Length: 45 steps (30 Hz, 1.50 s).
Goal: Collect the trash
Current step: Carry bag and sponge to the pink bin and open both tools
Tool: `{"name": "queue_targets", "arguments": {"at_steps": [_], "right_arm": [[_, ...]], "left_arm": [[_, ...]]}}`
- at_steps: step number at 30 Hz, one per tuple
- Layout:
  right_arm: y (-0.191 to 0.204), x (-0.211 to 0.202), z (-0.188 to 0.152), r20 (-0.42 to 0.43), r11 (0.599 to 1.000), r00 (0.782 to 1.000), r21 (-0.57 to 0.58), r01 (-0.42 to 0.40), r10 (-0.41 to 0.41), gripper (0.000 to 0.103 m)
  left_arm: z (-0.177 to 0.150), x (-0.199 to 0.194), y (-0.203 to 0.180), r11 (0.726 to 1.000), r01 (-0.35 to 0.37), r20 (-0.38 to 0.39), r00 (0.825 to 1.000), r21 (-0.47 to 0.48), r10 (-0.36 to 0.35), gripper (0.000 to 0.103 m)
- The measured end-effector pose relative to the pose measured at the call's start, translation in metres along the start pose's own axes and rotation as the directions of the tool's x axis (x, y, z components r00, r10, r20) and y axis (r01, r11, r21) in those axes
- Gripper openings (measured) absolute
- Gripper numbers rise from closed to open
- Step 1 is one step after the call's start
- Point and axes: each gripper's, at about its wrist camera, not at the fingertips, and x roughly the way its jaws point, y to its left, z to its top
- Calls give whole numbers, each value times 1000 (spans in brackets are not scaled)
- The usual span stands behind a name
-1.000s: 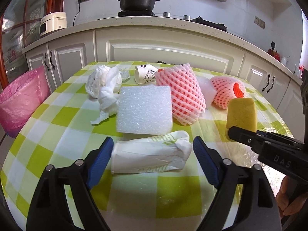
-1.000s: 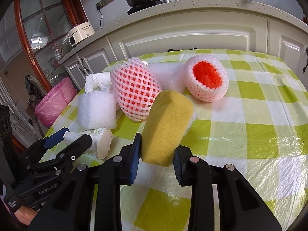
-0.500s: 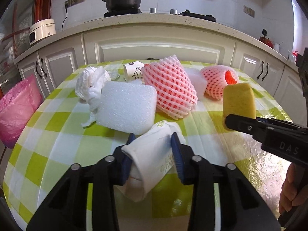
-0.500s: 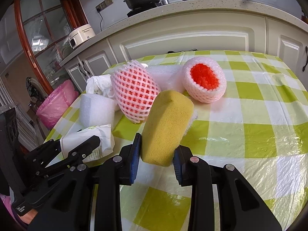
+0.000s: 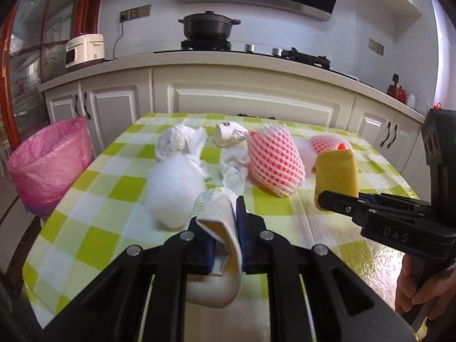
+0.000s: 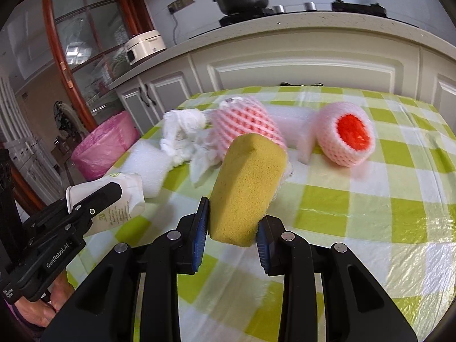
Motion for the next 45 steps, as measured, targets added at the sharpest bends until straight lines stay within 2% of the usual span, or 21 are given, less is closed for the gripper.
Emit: {"name": "queue_targets", "arguments": {"at_steps": [11, 20, 30, 38, 45], "right_arm": [[55, -13, 7, 24, 989, 997, -130, -67, 70, 31], [107, -11, 35, 61, 960, 986, -248, -133, 153, 31], [155, 10, 66, 88, 916, 964, -346, -206, 250, 31], [192, 49, 90, 75, 883, 942, -381, -275, 326, 31], [227, 95, 121, 48, 852, 919, -396, -343, 393, 31]], "left_arm": [[1, -44, 38, 993, -91, 54, 994, -71, 95, 13], [14, -79, 59, 985, -147, 129, 979, -95, 158, 13], [30, -92, 106, 956, -251, 161, 948, -153, 275, 13], [45, -88, 147, 925, -330, 164, 918, -187, 360, 13], [69, -72, 206, 893, -371, 172, 891, -254, 420, 13]]}}
